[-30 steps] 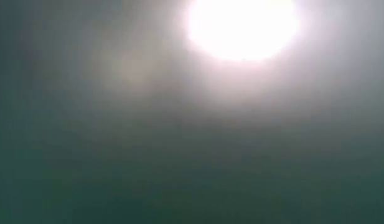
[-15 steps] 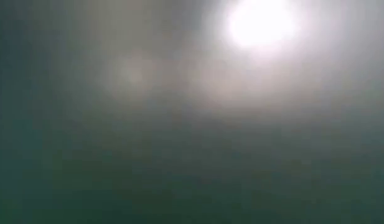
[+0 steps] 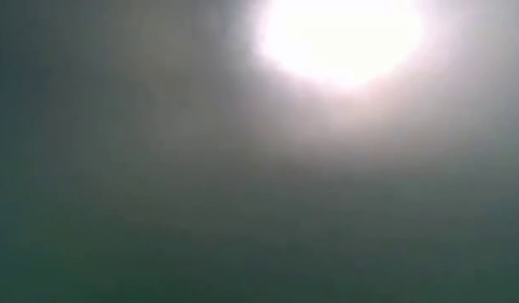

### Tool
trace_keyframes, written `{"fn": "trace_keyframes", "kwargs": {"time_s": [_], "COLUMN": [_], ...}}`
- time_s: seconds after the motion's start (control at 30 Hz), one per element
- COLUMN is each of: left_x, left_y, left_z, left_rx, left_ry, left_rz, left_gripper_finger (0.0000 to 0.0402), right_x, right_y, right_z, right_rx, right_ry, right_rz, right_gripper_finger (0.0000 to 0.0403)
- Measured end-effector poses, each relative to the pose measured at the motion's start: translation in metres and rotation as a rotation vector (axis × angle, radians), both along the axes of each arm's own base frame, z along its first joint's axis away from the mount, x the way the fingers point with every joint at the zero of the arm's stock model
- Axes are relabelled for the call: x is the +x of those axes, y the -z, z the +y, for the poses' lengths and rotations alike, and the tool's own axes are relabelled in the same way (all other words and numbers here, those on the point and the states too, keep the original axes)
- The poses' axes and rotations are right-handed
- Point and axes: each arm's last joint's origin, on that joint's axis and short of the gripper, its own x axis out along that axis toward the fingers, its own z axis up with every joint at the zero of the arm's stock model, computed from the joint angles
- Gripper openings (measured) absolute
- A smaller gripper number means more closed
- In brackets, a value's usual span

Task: Pick and place pill bottles into a basket
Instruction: Put the white pill bottle into the bin

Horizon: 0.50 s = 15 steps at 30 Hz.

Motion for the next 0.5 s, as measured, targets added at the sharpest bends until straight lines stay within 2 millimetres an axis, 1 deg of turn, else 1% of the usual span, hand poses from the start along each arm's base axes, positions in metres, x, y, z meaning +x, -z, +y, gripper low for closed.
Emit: {"fn": "trace_keyframes", "kwargs": {"time_s": [0.23,0.37,0.5], "left_x": [0.000,0.000,0.000], "left_y": [0.000,0.000,0.000], "left_z": [0.000,0.000,0.000], "left_rx": [0.000,-0.001,-0.004], "left_ry": [0.001,0.002,0.002], "left_rz": [0.000,0.000,0.001], "left_gripper_finger": [0.0090,0.0090,0.0090], "right_x": [0.007,0.009,0.007], "right_y": [-0.010,-0.014,-0.007], "right_z": [0.003,0.008,0.013], "right_rx": [-0.052,-0.041,-0.047], "right_ry": [0.014,0.022,0.015], "right_rz": [-0.103,-0.175,-0.167], "right_gripper_finger": [0.0138,0.0138,0.0138]}}
